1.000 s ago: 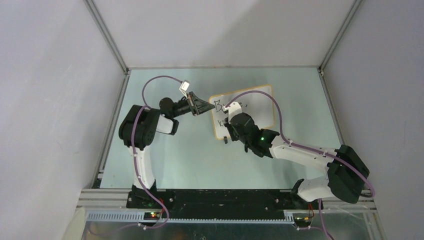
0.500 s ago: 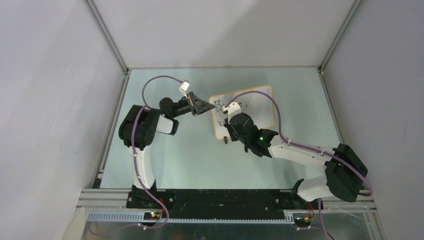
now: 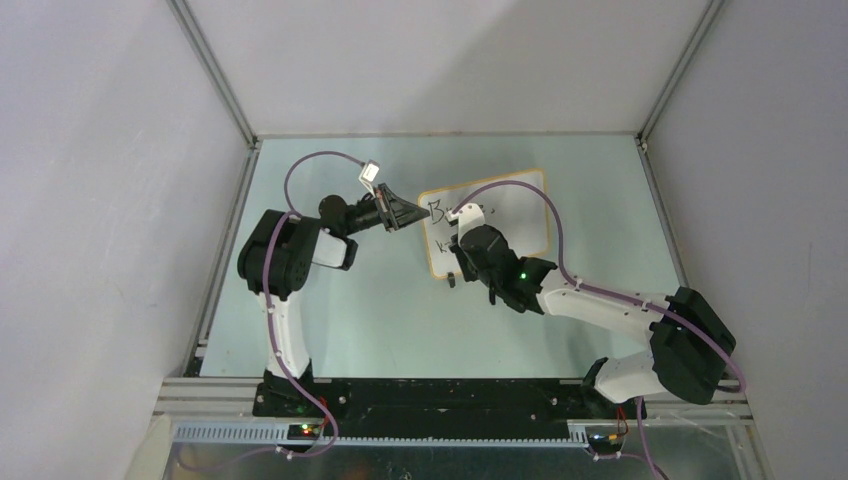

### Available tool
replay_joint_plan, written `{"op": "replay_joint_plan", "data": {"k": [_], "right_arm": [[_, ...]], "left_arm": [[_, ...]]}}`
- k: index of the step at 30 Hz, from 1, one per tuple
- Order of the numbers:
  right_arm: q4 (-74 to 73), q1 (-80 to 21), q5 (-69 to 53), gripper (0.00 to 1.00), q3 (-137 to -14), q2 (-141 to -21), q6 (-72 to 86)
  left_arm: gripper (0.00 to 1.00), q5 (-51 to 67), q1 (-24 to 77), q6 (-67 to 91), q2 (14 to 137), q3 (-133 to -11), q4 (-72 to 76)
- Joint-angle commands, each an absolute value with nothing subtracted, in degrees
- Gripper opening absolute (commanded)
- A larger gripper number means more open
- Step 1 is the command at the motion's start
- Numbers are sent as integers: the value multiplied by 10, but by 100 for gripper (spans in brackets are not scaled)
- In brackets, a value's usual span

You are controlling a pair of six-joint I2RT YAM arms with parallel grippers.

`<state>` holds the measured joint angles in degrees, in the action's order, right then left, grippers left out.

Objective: Write a sentence on the whiteboard

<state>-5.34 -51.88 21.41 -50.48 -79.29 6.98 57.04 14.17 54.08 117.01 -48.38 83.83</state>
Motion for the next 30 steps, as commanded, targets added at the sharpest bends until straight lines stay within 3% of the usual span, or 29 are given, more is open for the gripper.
{"op": "replay_joint_plan", "data": {"k": [1,30], "right_arm": [[-47,-509,242,0,-512,-789,76],[-26,-504,224,0,-513,-781,72]], "left_arm": [[0,590,151,546,1167,-494,875],[0,590,151,545,1166,-494,875]]}}
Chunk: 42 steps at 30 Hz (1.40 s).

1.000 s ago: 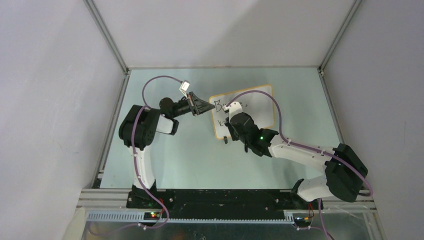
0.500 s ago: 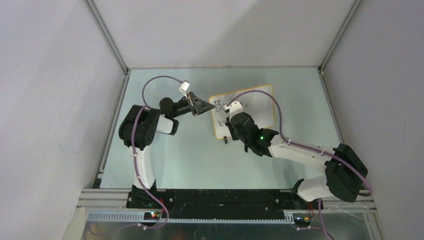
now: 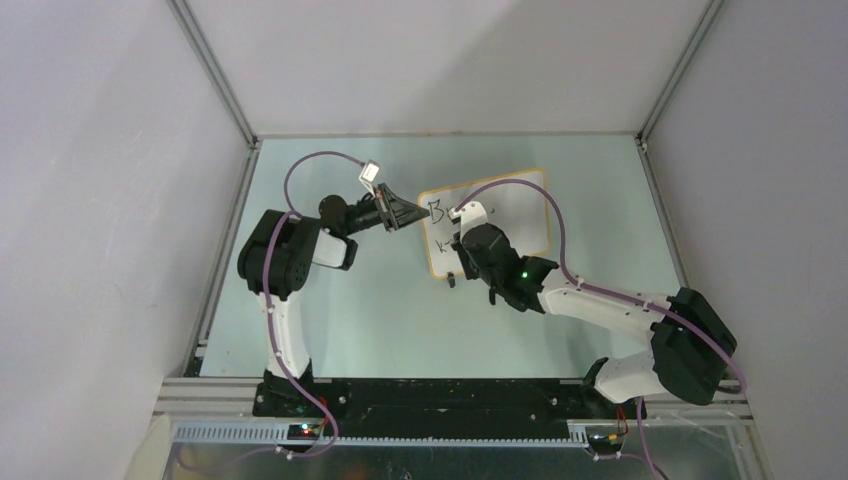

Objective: Write a sentence on the whiteboard

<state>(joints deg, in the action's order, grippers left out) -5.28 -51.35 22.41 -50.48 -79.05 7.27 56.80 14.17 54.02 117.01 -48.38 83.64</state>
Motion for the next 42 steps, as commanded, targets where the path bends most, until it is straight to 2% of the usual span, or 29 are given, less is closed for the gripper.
{"op": "replay_joint_plan", "data": {"k": [1,26,42], "right_arm": [[-28,-504,222,0,-517,-783,72],[-68,-510,187,0,-531,-798,66],[-91,-511,236,0,-530,-793,71]], "left_arm": [[0,591,150,545,1166,-494,875],[0,591,150,545,1166,-493,874],[0,590,151,544,1165,-493,874]]}}
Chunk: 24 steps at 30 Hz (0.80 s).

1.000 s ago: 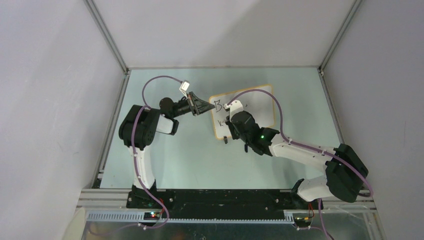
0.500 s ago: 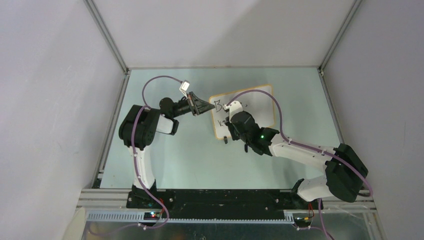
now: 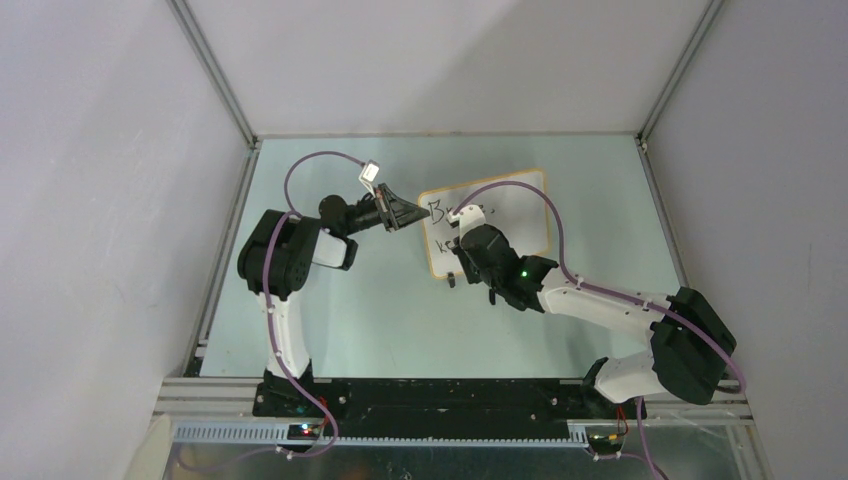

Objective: Write a sentence on the whiteboard

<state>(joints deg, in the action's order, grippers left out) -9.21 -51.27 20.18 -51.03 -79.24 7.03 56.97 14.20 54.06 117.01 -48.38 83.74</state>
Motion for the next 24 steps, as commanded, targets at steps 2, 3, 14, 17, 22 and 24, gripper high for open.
{"op": "replay_joint_plan", "data": {"k": [2,3,14,17,22,24], "right_arm": [[-88,-510,241,0,-531,-791,72],[-86,-508,241,0,-531,-790,72],[-62,-510,222,0,-518,-763,71],[-45,-510,219,0,-502,-744,70],[-42,-506,219,0,-495,-737,70],[-42,-504,218,0,-496,-742,69]], "left_arm": [[0,590,151,544,1165,-493,875],[0,590,151,544,1165,-493,875],[0,590,151,544,1165,-493,875],[0,590,151,544,1165,-493,875],[0,590,151,544,1165,-493,875],[0,590,151,544,1165,-493,875]]}}
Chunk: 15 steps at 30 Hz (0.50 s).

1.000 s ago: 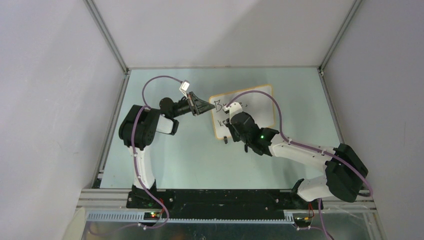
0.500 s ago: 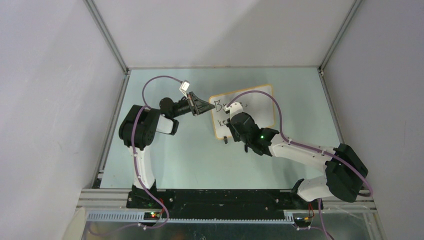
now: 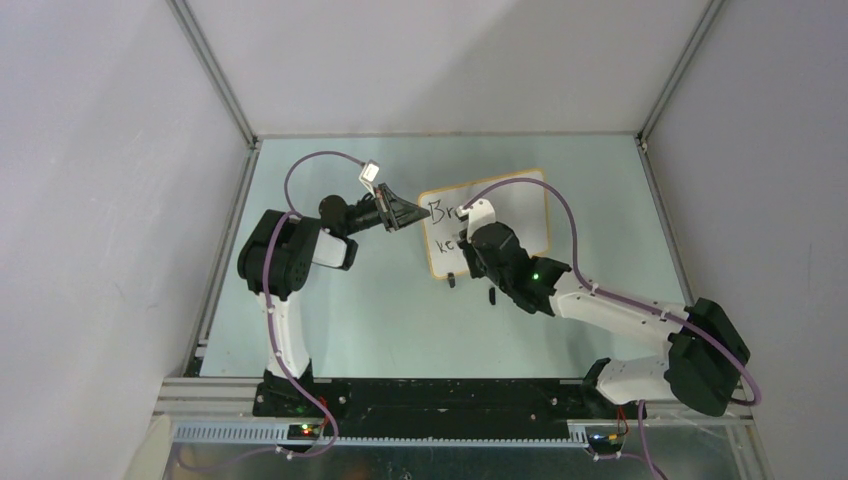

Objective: Write a sentence on the whiteboard

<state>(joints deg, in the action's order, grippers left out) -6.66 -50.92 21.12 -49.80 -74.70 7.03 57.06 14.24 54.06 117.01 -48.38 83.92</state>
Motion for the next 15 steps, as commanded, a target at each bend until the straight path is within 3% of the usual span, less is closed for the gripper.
{"op": "replay_joint_plan", "data": {"k": [1,15], "right_arm": [[-42,-504,217,0,-495,-744,70],[-51,-492,192,0,-496,-765,77]], "left_arm": [[0,590,151,544,1165,-493,875],[0,591,151,545,1165,-494,874]]}}
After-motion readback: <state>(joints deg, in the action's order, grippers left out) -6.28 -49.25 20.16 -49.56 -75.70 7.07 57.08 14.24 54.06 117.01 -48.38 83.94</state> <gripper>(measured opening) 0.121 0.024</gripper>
